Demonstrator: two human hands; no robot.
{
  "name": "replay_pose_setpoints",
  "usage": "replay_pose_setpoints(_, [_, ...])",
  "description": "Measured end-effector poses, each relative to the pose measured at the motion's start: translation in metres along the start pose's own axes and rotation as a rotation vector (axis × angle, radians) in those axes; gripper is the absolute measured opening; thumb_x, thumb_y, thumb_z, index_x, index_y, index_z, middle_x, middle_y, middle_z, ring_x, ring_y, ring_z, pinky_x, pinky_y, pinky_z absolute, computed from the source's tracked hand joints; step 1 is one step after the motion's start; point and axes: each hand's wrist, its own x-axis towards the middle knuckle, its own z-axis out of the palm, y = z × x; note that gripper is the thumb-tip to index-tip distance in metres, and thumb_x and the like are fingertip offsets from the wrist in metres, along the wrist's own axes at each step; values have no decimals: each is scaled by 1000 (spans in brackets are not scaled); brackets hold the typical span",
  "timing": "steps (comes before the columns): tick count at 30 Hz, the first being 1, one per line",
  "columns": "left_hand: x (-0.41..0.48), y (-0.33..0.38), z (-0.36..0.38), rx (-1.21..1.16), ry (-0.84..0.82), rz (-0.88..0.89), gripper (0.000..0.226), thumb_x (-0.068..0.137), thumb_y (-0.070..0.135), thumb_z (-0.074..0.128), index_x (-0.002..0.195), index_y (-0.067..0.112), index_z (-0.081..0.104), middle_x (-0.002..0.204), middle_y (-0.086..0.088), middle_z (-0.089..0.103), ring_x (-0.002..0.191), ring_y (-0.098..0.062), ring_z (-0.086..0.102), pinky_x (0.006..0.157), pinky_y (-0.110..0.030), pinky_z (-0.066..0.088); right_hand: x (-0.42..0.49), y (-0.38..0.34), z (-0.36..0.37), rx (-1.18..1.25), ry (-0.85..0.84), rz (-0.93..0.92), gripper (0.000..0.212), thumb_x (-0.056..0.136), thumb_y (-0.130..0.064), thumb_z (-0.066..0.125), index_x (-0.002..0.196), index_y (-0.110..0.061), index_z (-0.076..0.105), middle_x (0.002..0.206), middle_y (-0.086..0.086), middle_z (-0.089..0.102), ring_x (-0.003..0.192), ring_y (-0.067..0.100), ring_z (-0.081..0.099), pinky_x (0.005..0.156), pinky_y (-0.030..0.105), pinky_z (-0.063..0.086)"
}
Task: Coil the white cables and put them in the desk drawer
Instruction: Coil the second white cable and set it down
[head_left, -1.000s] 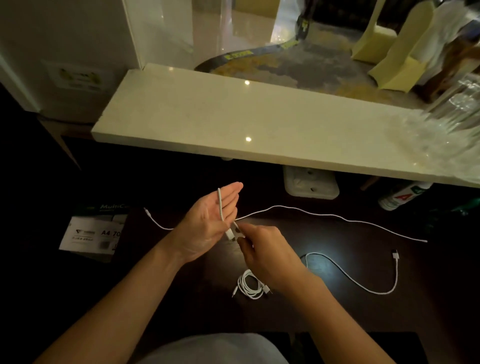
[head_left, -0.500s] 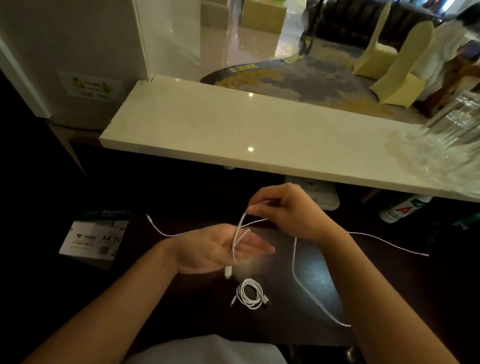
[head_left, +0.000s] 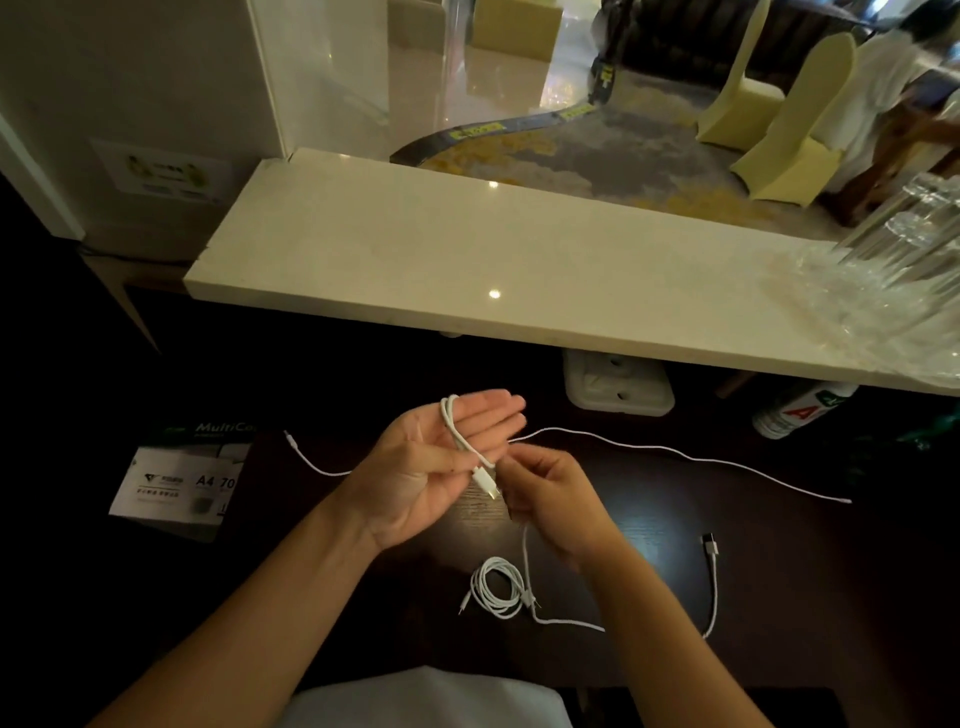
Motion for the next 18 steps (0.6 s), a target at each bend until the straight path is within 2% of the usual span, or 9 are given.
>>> replay_pose_setpoints(5, [5,1,-13,474,197,-11,63,89,-23,43,146,3,36,151,-11,42,142,-19,38,115,-30,32,-30,-11,-4,-873,-12,-153,26,96,-28,57,81,-10,68,55,-1,49,51,9,40,53,24,35])
replay_pose_setpoints(9, [4,-10,0,775,82,-158,63,92,-23,36,148,4,28,156,-8,31,141,-8,29,113,-14,24,-46,-55,0,-1275,-151,-239,29,94,-32,48,68,-20,43,62,-6,45,57,12,45,53,31,40])
replay_pose_setpoints(12, [8,-19,17,862,-56,-320,61,81,-27,34,134,2,46,136,-2,50,120,3,48,103,-12,41,-41,-85,3,-1422,-236,-305,17,91,-28,47,81,-20,58,73,-9,55,69,18,58,58,32,46])
replay_pose_setpoints(13, [10,-19,23,851,-41,-363,49,78,-27,32,111,2,54,97,-24,59,94,10,57,89,-15,51,-38,-93,2,-1466,-258,-322,19,89,-28,49,90,-20,65,79,-7,64,75,20,63,62,36,52])
replay_pose_setpoints(14, [12,-20,29,797,-40,-420,44,78,-29,30,93,6,53,83,-33,30,68,15,54,66,-9,48,-34,-100,-1,-1479,-278,-330,20,87,-29,53,94,-22,70,83,-4,69,78,20,65,65,39,55])
replay_pose_setpoints(15, [11,-19,31,757,-42,-439,42,79,-30,29,84,8,47,66,-10,39,54,13,48,56,-11,46,-30,-106,-5,-1460,-296,-321,17,86,-29,58,94,-24,73,84,-3,71,78,18,66,67,39,56])
replay_pose_setpoints(16, [9,-17,32,757,-60,-458,41,81,-29,32,88,8,50,69,-5,42,53,9,48,54,-26,35,-26,-113,-9,-1413,-319,-321,12,85,-28,64,90,-23,74,81,-5,72,76,14,65,69,35,56])
replay_pose_setpoints(17, [6,-15,31,751,-112,-462,36,83,-26,36,95,4,52,78,-4,52,63,7,55,81,-33,57,-22,-118,-14,-1356,-346,-313,8,83,-28,70,86,-23,75,77,-8,71,74,9,65,70,29,55])
replay_pose_setpoints(18, [1,-12,31,745,-173,-462,37,83,-24,40,109,-1,54,97,-7,63,83,6,63,88,-22,55,-16,-123,-21,-1274,-364,-303,6,81,-28,75,82,-22,76,74,-9,71,73,7,65,70,23,54])
